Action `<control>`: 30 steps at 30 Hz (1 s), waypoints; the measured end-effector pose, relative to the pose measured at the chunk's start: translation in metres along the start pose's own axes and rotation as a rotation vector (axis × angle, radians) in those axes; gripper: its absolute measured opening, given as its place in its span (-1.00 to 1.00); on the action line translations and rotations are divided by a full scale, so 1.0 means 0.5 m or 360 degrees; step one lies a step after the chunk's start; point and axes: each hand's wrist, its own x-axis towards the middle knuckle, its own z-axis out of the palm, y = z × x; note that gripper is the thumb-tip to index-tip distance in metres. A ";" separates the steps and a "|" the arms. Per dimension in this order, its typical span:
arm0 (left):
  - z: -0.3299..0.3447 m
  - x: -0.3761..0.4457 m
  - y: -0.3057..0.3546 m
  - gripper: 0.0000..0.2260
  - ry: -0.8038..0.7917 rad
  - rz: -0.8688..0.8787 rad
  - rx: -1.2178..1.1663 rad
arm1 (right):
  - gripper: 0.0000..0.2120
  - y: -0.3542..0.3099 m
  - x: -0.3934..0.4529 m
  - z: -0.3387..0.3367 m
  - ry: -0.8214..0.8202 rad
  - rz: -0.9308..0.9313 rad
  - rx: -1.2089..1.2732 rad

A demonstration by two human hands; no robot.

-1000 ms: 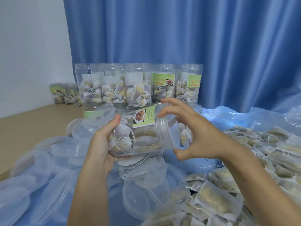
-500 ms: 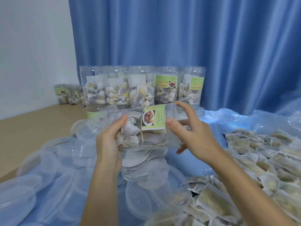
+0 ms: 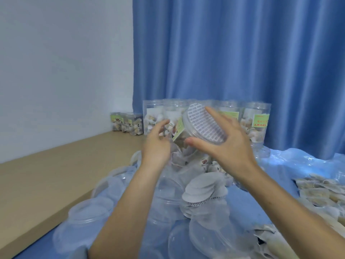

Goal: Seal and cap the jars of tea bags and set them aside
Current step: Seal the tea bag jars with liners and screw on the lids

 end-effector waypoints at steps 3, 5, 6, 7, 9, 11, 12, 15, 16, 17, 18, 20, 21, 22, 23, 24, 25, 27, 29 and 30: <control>-0.095 -0.011 0.035 -0.42 -0.0406 0.0184 0.0318 | -0.19 -0.056 0.011 0.059 -0.0020 -0.0095 0.0059; -0.157 -0.012 0.040 -0.37 -0.0505 0.0185 0.0417 | -0.14 -0.095 0.018 0.107 -0.0043 -0.0094 0.0155; -0.186 -0.012 0.041 -0.36 -0.0473 0.0164 0.0422 | -0.09 -0.114 0.022 0.135 -0.0053 -0.0074 0.0209; -0.213 -0.010 0.038 -0.38 -0.0424 0.0130 0.0412 | -0.02 -0.133 0.026 0.163 -0.0072 -0.0032 0.0259; -0.263 -0.002 0.029 -0.40 -0.0383 0.0071 0.0410 | 0.08 -0.168 0.032 0.221 -0.0149 0.0067 0.0348; -0.308 0.008 0.011 -0.53 -0.0350 0.0018 0.0428 | -0.08 -0.190 0.036 0.278 -0.0263 0.0159 0.0490; -0.330 0.015 -0.001 -0.59 -0.0315 -0.0029 0.0436 | -0.34 -0.193 0.040 0.307 -0.0331 0.0178 0.0563; -0.389 0.043 -0.050 -0.58 -0.0194 -0.0201 0.0475 | -0.67 -0.185 0.055 0.398 -0.0576 0.0185 0.0580; -0.406 0.053 -0.069 -0.58 -0.0159 -0.0231 0.0480 | -0.67 -0.178 0.061 0.427 -0.0637 0.0183 0.0580; -0.421 0.067 -0.090 -0.59 -0.0143 -0.0240 0.0482 | -0.67 -0.171 0.067 0.455 -0.0682 0.0175 0.0589; -0.434 0.081 -0.109 -0.60 -0.0130 -0.0259 0.0500 | -0.67 -0.160 0.076 0.485 -0.0721 0.0159 0.0592; -0.456 0.116 -0.147 -0.57 -0.0115 -0.0342 0.0562 | -0.62 -0.134 0.094 0.544 -0.0775 0.0133 0.0577; -0.465 0.140 -0.169 -0.56 -0.0124 -0.0391 0.0590 | -0.56 -0.118 0.104 0.575 -0.0813 0.0143 0.0569; -0.474 0.166 -0.193 -0.57 -0.0143 -0.0437 0.0618 | -0.48 -0.098 0.117 0.608 -0.0860 0.0173 0.0571; -0.479 0.193 -0.216 -0.58 -0.0175 -0.0478 0.0658 | -0.42 -0.078 0.131 0.641 -0.0899 0.0209 0.0578; -0.480 0.220 -0.238 -0.57 -0.0208 -0.0518 0.0686 | -0.37 -0.058 0.145 0.670 -0.0920 0.0237 0.0578; -0.480 0.248 -0.261 -0.52 -0.0246 -0.0560 0.0712 | -0.33 -0.039 0.161 0.697 -0.0920 0.0250 0.0554; -0.477 0.307 -0.306 -0.50 -0.0287 -0.0626 0.0686 | -0.23 -0.007 0.197 0.742 -0.0880 0.0277 0.0425; -0.469 0.363 -0.347 -0.63 -0.0316 -0.0616 0.0567 | -0.11 0.020 0.232 0.777 -0.0812 0.0363 0.0291; -0.463 0.392 -0.362 -0.72 -0.0345 -0.0590 0.0521 | -0.08 0.035 0.249 0.791 -0.0785 0.0413 0.0278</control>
